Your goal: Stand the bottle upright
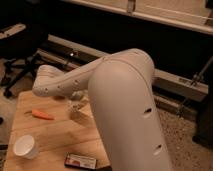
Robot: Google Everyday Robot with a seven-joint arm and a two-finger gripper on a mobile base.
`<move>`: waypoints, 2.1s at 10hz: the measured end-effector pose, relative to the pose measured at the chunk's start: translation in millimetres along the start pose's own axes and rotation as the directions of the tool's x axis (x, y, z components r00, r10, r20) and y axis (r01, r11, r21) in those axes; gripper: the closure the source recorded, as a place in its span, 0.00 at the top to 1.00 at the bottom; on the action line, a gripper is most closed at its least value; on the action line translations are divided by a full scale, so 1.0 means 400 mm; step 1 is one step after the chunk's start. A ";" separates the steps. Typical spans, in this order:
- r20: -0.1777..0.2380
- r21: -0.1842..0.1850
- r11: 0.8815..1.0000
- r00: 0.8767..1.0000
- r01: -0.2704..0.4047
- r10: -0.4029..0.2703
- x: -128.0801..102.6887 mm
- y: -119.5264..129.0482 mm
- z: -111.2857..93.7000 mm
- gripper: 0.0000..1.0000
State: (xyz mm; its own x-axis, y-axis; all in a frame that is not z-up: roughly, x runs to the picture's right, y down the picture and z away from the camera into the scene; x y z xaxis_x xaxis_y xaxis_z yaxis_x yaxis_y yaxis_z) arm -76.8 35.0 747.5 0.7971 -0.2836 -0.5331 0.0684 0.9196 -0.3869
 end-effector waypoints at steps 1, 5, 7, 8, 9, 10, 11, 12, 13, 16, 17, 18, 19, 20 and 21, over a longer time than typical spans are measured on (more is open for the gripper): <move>-0.004 0.002 1.000 1.000 0.001 -0.001 -0.001 -0.006 -0.003 0.22; 0.013 -0.019 1.000 1.000 0.008 -0.007 -0.008 0.017 -0.009 0.22; 0.014 -0.027 1.000 1.000 0.014 -0.014 -0.005 0.034 -0.017 0.22; 0.014 -0.030 0.999 1.000 0.020 -0.019 -0.003 0.045 -0.025 0.22; 0.011 -0.033 0.999 1.000 0.027 -0.027 0.001 0.058 -0.035 0.22; 0.006 -0.036 0.999 1.000 0.030 -0.030 0.009 0.067 -0.043 0.22; -0.001 -0.038 0.999 0.999 0.032 -0.032 0.017 0.075 -0.048 0.22; -0.011 -0.042 0.999 0.999 0.034 -0.035 0.027 0.084 -0.052 0.22; -0.022 -0.047 0.998 0.999 0.037 -0.038 0.036 0.094 -0.054 0.22; -0.030 -0.051 0.998 0.999 0.041 -0.042 0.041 0.104 -0.055 0.22; -0.030 -0.051 0.998 0.999 0.041 -0.042 0.041 0.104 -0.055 0.22; -0.030 -0.051 0.998 0.999 0.041 -0.042 0.041 0.104 -0.055 0.22; -0.030 -0.051 0.998 0.999 0.041 -0.043 0.041 0.104 -0.056 0.22; -0.030 -0.051 0.998 0.999 0.041 -0.043 0.041 0.104 -0.056 0.22; -0.029 -0.053 0.998 0.999 0.041 -0.042 0.040 0.108 -0.053 0.22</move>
State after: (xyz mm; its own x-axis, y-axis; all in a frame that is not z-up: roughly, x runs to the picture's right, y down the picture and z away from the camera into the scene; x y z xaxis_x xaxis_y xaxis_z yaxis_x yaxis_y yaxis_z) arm -73.8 64.3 706.1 0.7761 -0.3300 -0.5374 0.0690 0.8915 -0.4477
